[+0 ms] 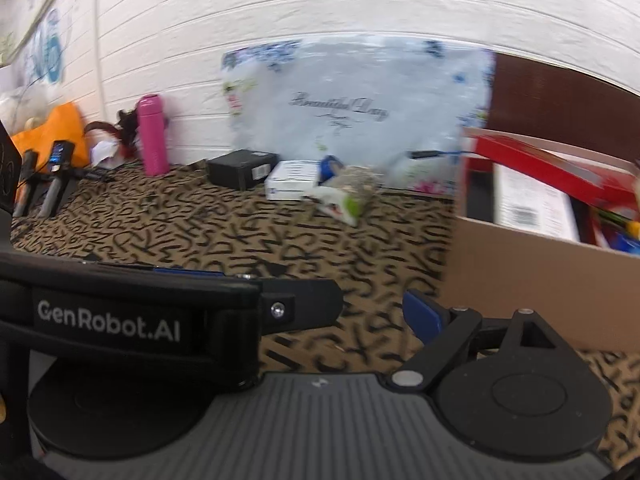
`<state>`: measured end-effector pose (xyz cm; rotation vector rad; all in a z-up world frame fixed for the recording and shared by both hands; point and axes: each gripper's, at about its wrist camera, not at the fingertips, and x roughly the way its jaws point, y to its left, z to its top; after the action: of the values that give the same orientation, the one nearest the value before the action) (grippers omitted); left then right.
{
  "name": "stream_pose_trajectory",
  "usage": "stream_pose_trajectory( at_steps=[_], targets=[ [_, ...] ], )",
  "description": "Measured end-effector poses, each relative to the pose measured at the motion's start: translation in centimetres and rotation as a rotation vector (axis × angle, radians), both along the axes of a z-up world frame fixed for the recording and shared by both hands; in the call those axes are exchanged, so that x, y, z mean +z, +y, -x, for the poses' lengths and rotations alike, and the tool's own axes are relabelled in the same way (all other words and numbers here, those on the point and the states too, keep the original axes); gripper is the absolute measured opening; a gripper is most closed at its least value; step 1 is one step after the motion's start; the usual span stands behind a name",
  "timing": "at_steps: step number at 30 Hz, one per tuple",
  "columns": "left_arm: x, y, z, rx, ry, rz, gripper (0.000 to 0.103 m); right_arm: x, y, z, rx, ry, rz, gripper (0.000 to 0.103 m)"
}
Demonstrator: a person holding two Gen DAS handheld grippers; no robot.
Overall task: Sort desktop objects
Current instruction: 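Move the left tool back to the mesh sachet bag on the table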
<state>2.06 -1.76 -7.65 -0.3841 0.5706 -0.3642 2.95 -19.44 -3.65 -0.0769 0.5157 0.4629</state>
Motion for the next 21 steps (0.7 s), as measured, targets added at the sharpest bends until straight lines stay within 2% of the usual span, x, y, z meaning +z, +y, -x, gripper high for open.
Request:
stream_pose_trajectory(
  at_steps=[5,9,16,21],
  targets=[
    [0.2,3.2,-2.0,0.073,0.010,0.034,0.101,0.1,2.3,-2.1,0.018,-0.012,0.014,0.089],
    [0.4,4.9,-4.4,0.091,0.020,0.051,0.101,-0.2,3.3,-4.2,0.005,-0.018,0.005,0.089],
    [-0.2,5.7,-9.9,0.112,0.046,0.030,0.101,-1.5,4.9,-9.2,-0.059,-0.028,-0.002,0.089],
    [-1.2,5.8,-13.4,0.104,0.060,-0.005,0.099,-3.3,6.5,-13.0,-0.061,-0.011,0.038,0.088]
  ],
)
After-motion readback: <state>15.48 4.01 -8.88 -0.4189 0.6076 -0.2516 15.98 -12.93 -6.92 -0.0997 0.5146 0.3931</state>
